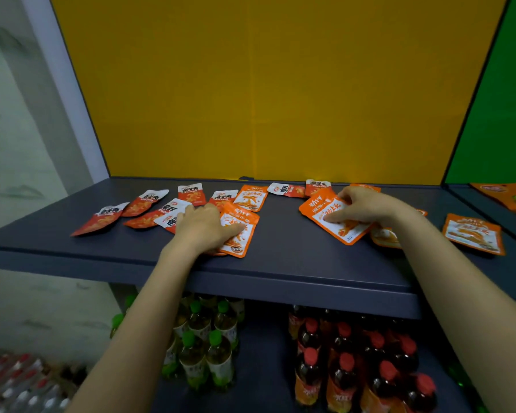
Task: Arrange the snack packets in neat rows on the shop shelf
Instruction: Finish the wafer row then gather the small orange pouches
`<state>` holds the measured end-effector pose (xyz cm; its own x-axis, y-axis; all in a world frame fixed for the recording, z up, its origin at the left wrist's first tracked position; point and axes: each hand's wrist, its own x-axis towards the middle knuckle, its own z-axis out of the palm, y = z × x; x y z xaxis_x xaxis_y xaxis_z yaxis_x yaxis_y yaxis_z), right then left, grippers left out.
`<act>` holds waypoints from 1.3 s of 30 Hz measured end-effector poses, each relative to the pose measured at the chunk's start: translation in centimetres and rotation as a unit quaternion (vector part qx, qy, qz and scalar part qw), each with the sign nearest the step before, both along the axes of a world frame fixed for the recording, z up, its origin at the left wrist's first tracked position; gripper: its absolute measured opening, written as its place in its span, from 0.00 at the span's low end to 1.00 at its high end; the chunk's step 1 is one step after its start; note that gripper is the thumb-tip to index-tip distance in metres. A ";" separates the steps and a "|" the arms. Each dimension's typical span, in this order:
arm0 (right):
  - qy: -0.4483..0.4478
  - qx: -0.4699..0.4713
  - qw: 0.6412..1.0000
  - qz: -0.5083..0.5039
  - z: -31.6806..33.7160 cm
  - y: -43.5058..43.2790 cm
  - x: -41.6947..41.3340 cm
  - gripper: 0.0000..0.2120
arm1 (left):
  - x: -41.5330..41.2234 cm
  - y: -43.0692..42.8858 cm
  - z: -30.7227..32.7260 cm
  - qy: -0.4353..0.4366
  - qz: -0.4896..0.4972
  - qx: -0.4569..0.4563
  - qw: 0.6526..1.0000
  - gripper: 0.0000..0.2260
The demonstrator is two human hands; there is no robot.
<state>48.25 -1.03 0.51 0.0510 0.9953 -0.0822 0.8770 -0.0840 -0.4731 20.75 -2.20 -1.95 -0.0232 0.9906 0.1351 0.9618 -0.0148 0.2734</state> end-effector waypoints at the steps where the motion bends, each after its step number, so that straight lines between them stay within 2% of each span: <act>1: -0.001 -0.007 1.000 0.003 0.1 0.1 0.1 0.33 | 0.0 0.0 0.1 -0.001 0.000 0.001 1.000 0.26; 6: 0.008 -0.020 1.000 0.003 0.5 0.7 0.1 0.35 | 0.1 0.0 0.7 -0.052 -0.005 -0.003 0.999 0.22; 10: -0.001 -0.025 1.000 -0.011 1.1 0.8 -0.3 0.39 | 0.4 0.0 1.2 -0.155 -0.039 0.027 0.987 0.23; 12: 0.000 -0.021 1.000 -0.009 1.4 0.8 -0.5 0.37 | 0.6 0.0 1.4 -0.181 -0.057 0.035 0.981 0.29; 15: 0.004 -0.006 1.000 0.000 1.5 0.7 -1.0 0.29 | 0.9 0.1 1.6 -0.164 -0.071 0.062 0.982 0.35; 19: 0.020 0.037 0.999 0.002 1.5 0.7 -1.4 0.15 | 0.8 0.6 1.7 -0.180 -0.072 0.062 0.979 0.38; 22: 0.104 0.102 0.989 -0.010 1.6 0.7 -1.3 0.15 | 0.5 1.2 1.7 -0.237 -0.059 0.027 0.969 0.34; 24: 0.172 0.142 0.975 -0.021 1.7 0.5 -1.0 0.15 | 0.1 1.5 1.6 -0.297 -0.061 -0.005 0.953 0.26; 26: 0.232 0.175 0.956 -0.026 1.8 0.2 -0.7 0.14 | -0.2 1.8 1.6 -0.318 -0.070 -0.005 0.946 0.19; 31: 0.331 0.220 0.916 -0.059 1.6 -0.9 0.3 0.16 | -0.3 2.4 1.4 -0.363 -0.094 0.005 0.927 0.15; 34: 0.395 0.234 0.885 -0.082 2.0 -2.1 1.5 0.15 | 0.4 2.5 1.7 -0.463 -0.088 0.010 0.882 0.15; 37: 0.423 0.252 0.864 -0.103 2.7 -3.7 3.6 0.08 | 1.5 2.6 2.4 -0.561 -0.077 0.001 0.824 0.17; 39: 0.430 0.249 0.859 -0.122 2.7 -4.8 5.2 0.05 | 2.7 2.6 2.7 -0.592 -0.087 -0.013 0.801 0.18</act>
